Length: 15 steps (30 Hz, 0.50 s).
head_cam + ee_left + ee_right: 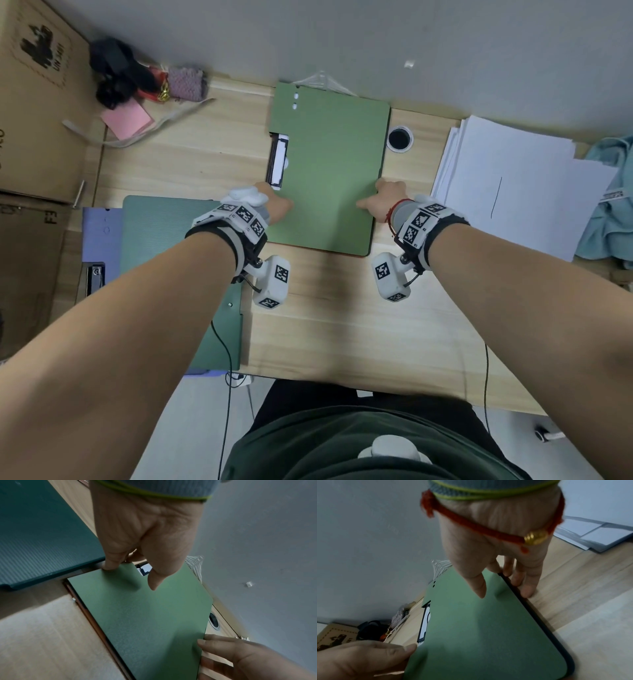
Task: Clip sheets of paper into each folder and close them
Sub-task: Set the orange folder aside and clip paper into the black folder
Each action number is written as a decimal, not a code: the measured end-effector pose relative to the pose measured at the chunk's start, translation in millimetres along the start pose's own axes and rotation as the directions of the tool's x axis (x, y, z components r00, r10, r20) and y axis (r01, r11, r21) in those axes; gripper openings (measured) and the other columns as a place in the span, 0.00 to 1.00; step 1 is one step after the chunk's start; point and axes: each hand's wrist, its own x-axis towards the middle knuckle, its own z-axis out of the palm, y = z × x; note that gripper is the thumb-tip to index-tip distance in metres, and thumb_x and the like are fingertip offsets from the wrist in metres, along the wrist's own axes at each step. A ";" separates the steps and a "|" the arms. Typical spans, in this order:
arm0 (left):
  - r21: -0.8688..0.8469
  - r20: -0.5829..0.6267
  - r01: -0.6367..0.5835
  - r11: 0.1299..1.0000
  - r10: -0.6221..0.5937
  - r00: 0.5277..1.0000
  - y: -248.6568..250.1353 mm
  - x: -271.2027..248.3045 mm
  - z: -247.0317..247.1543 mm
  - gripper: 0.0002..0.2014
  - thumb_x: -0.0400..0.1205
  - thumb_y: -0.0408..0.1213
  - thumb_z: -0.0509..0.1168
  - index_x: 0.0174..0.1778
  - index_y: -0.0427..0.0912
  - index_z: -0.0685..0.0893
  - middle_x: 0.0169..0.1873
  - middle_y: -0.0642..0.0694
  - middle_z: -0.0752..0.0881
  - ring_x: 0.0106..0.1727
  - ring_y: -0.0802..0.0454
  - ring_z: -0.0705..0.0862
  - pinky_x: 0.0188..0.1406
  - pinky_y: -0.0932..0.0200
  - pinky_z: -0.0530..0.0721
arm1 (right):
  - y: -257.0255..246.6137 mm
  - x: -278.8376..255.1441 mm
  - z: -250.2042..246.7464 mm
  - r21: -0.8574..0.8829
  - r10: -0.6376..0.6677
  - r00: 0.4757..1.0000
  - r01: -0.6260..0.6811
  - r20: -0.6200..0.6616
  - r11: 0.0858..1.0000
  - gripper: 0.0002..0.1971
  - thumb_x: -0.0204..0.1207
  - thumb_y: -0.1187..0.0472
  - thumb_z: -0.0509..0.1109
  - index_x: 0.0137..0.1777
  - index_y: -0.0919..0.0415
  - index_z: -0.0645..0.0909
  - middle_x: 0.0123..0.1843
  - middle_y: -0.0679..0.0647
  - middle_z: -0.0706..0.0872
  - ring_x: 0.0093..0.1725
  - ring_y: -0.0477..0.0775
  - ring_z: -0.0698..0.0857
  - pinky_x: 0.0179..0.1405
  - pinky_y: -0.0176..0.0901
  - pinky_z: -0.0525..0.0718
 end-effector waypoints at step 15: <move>-0.385 -0.102 0.051 0.922 -0.098 0.990 -37.2 -27.3 -42.5 0.22 0.80 0.38 0.67 0.70 0.36 0.79 0.65 0.35 0.85 0.64 0.36 0.85 0.66 0.43 0.84 | -33.1 -49.2 4.0 0.236 -0.121 0.992 0.107 0.046 0.966 0.03 0.74 0.61 0.71 0.44 0.59 0.81 0.43 0.59 0.84 0.41 0.58 0.83 0.51 0.55 0.88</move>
